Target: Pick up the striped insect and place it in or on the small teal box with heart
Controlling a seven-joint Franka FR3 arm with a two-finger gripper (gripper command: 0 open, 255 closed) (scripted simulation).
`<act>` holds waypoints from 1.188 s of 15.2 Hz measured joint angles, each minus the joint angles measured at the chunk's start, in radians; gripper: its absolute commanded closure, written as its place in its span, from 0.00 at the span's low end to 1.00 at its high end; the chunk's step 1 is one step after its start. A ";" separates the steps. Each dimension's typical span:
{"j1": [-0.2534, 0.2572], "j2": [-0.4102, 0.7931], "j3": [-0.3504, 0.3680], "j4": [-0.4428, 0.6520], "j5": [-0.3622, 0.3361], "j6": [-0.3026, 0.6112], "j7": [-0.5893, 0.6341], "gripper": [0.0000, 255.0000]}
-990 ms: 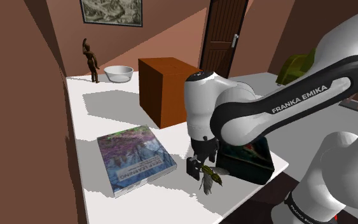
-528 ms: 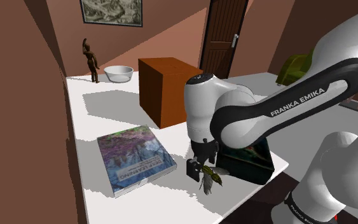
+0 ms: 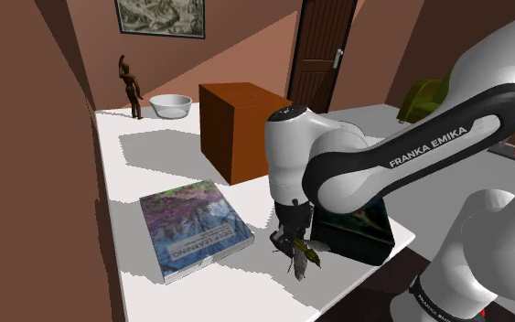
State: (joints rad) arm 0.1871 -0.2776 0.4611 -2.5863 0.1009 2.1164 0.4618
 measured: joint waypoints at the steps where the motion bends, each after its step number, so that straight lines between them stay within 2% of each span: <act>1: 0.000 0.000 0.000 0.000 0.000 0.000 0.000 1.00; 5: 0.002 -0.015 -0.004 0.007 0.004 -0.020 -0.005 1.00; 18: 0.011 -0.119 -0.036 0.103 0.021 -0.216 -0.033 1.00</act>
State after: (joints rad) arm 0.1977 -0.3966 0.4253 -2.4829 0.1216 1.9005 0.4285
